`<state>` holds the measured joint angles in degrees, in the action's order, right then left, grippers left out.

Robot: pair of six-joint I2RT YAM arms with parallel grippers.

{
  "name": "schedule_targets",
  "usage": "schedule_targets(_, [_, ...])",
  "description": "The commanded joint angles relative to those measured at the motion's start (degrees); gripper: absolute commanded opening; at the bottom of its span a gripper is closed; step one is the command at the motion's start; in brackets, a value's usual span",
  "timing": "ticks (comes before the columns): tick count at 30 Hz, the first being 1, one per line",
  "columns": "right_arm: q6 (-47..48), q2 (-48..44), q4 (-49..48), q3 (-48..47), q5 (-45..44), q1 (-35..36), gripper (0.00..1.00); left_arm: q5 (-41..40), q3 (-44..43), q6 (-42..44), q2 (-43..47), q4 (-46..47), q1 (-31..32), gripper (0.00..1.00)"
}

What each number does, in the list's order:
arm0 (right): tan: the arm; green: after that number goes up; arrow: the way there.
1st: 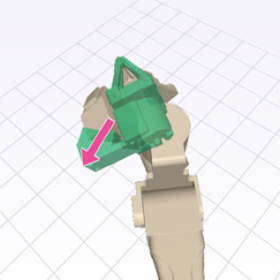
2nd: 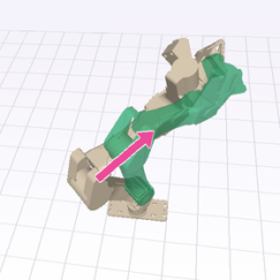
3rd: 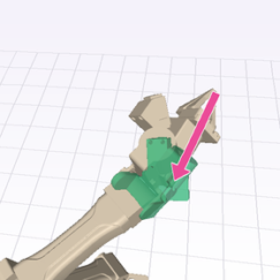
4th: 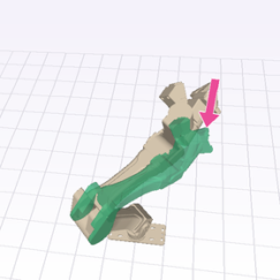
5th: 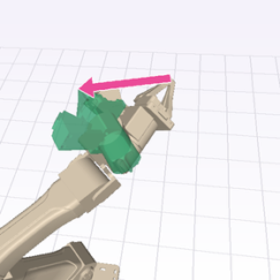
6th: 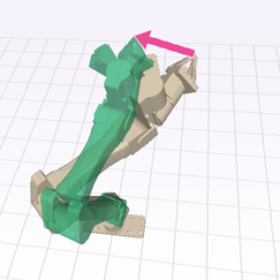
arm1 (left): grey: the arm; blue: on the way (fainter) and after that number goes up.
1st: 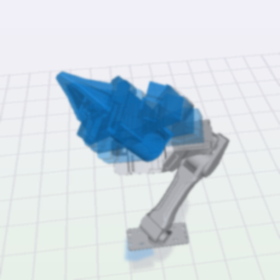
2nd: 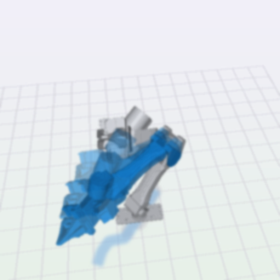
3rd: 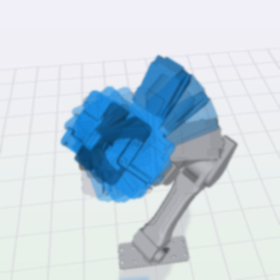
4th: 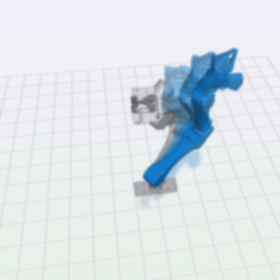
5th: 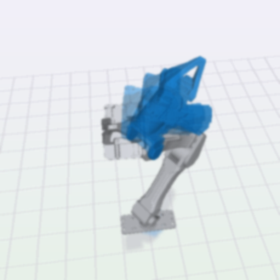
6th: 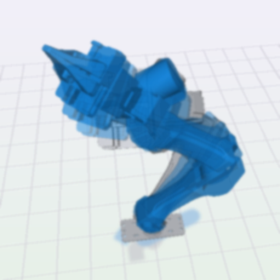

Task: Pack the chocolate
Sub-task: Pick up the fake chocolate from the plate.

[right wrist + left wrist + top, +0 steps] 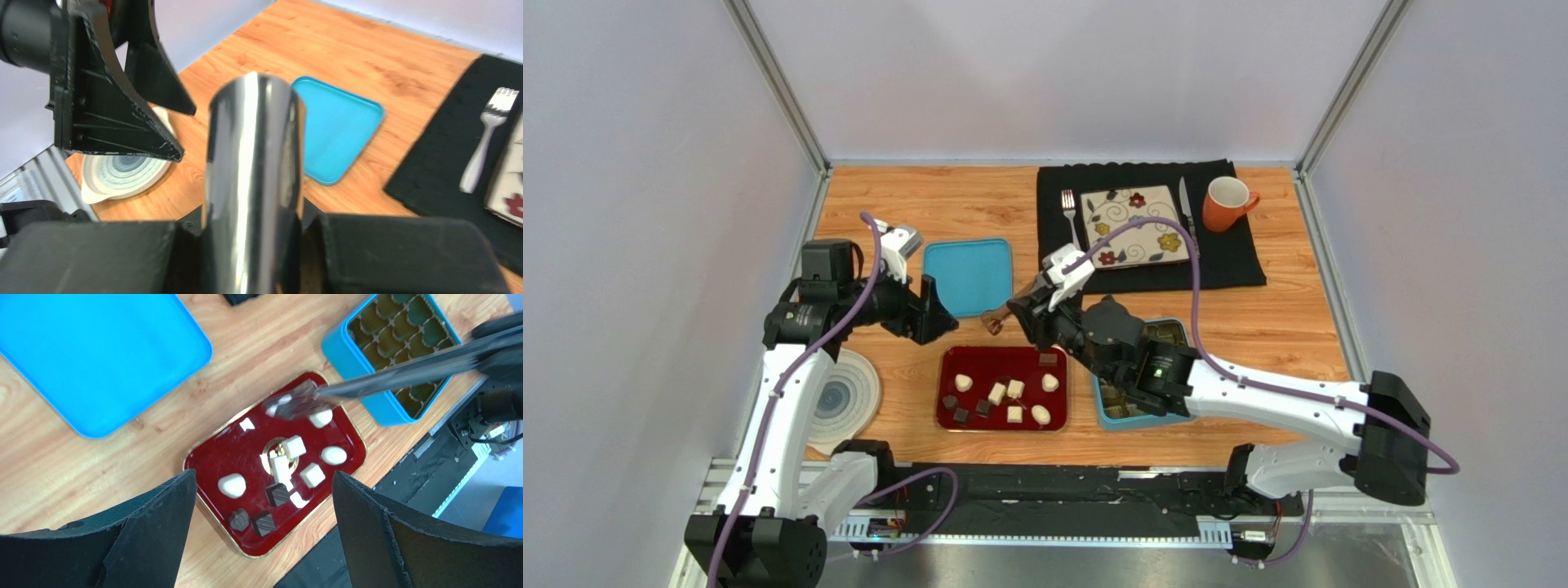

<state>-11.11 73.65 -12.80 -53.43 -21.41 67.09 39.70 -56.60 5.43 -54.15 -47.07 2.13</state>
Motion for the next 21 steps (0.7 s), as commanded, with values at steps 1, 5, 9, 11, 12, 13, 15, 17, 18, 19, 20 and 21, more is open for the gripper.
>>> schedule_targets(1, [2.94,-4.91,2.59,2.98,-5.57,0.23,0.11,-1.64,2.63,1.33,0.10,-0.39,0.15,0.90])
schedule_targets(5, [2.50,-7.02,8.38,4.12,-6.45,0.32,0.12,-2.52,4.04,2.39,0.36,-0.74,0.15,0.90])
schedule_targets(9, [1.18,-8.17,11.39,5.70,-9.17,0.85,0.14,-2.61,4.92,2.83,0.80,-0.83,0.15,0.90])
schedule_targets(11, [1.18,-8.26,12.26,6.49,-10.14,1.29,0.16,-2.35,5.44,2.92,0.80,-0.83,0.15,0.90])
schedule_targets(12, [1.18,-8.17,12.44,6.58,-10.84,1.29,0.18,-2.26,5.53,2.66,0.80,-0.83,0.15,0.90])
schedule_targets(13, [1.01,-8.08,12.53,6.58,-11.19,1.46,0.20,-2.17,5.62,2.83,0.89,-0.83,0.15,0.90])
schedule_targets(15, [0.92,-7.82,12.53,6.67,-11.63,1.55,0.23,-2.00,5.80,2.83,0.89,-0.83,0.15,0.90])
schedule_targets(17, [0.66,-7.29,12.53,6.67,-11.99,1.90,0.25,-1.74,5.97,2.83,0.89,-0.74,0.15,0.90])
schedule_targets(18, [0.48,-7.12,12.62,6.67,-12.34,1.82,0.27,-1.73,5.97,2.92,0.89,-0.83,0.15,0.90])
schedule_targets(19, [0.39,-6.77,12.62,6.67,-12.52,1.82,0.28,-1.73,5.97,3.01,1.06,-0.83,0.15,0.90])
schedule_targets(20, [0.13,-6.59,12.62,6.67,-12.52,1.82,0.30,-1.73,5.97,3.01,1.06,-1.01,0.15,0.90])
schedule_targets(21, [-0.05,-6.41,12.53,6.58,-12.43,1.90,0.32,-1.73,5.97,3.35,1.15,-1.09,0.15,0.89])
